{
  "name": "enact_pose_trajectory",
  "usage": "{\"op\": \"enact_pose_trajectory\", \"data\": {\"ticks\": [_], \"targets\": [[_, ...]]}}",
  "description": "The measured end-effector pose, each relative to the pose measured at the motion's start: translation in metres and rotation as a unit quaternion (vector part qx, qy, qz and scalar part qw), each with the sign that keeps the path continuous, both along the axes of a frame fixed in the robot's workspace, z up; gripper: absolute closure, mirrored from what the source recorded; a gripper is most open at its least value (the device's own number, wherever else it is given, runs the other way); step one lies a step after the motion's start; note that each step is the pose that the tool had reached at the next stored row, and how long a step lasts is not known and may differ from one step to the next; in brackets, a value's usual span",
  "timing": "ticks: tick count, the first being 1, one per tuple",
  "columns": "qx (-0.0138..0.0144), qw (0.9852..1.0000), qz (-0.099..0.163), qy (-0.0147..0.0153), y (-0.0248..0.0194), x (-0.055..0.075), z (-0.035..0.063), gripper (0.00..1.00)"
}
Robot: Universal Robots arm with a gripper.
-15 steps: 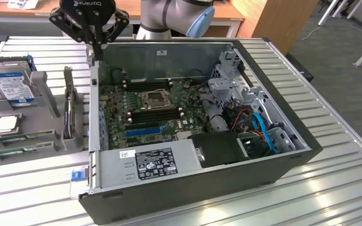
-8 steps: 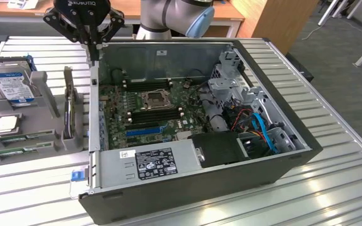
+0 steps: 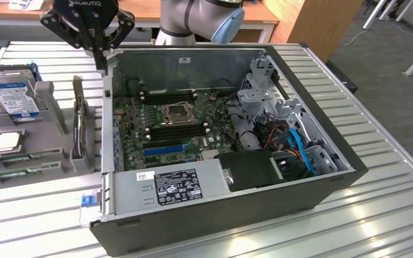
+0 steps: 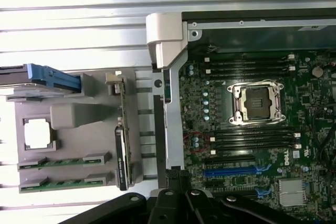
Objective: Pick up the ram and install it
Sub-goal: 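Reach for the ram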
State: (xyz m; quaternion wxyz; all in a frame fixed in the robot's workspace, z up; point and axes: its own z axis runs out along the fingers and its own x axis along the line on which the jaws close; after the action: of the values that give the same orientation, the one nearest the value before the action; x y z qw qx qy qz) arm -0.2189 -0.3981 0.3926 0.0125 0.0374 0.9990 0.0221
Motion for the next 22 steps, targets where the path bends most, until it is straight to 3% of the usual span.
{"op": "enact_pose_trajectory", "data": {"ticks": [22], "targets": [[0.0000, 1.0000, 0.000, 0.0000, 0.0002, -0.033, -0.0005, 0.90]]}}
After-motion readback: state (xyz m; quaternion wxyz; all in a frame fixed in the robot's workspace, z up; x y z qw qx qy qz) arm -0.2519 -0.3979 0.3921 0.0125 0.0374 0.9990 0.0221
